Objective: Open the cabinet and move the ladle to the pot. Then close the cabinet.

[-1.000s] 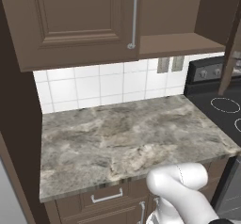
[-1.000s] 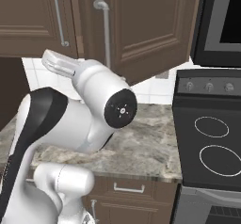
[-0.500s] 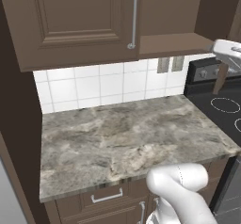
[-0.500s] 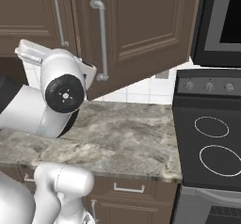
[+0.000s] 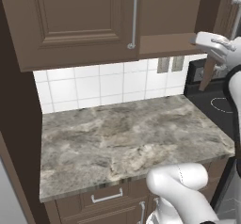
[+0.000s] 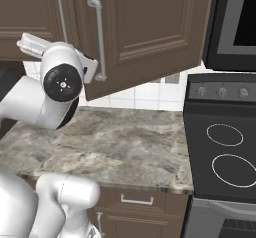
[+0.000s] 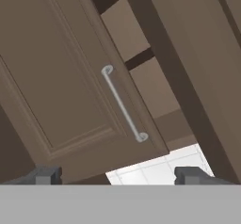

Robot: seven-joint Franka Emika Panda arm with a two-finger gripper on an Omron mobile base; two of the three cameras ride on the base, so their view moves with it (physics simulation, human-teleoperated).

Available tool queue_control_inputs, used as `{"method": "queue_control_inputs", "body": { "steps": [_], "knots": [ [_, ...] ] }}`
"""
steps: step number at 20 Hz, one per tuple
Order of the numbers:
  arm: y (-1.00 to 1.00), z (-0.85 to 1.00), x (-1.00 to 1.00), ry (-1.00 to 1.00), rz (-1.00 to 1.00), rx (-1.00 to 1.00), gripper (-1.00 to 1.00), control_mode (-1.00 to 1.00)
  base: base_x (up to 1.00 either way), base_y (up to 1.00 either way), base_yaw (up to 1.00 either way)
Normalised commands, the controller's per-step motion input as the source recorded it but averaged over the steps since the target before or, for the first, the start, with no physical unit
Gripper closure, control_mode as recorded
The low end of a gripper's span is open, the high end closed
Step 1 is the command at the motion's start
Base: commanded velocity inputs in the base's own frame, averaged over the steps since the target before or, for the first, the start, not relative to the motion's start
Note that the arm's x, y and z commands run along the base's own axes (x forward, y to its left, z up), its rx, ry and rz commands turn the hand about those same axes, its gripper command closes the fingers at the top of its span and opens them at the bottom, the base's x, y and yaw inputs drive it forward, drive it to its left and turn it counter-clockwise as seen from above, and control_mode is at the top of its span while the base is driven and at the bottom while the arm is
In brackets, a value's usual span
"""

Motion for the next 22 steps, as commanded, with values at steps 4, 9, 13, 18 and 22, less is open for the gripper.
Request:
{"method": "queue_control_inputs", "body": {
  "steps": [4, 9, 13, 18, 22],
  "knots": [
    [-0.01, 0.18, -0.26, 0.00, 0.03, -0.08, -1.00, -1.00, 0.00, 0.00, 0.00],
    [-0.05, 0.01, 0.08, -0.01, 0.10, -0.09, -1.00, -1.00, 0.00, 0.00, 0.00],
    [-0.21, 0.00, 0.46, 0.00, 0.18, -0.02, -1.00, -1.00, 0.00, 0.00, 0.00],
    [-0.36, 0.00, 0.54, 0.00, 0.28, 0.00, -1.00, -1.00, 0.00, 0.00, 0.00],
    [-0.22, 0.00, 0.50, 0.00, 0.30, 0.00, -1.00, -1.00, 0.00, 0.00, 0.00]
  ]
}}
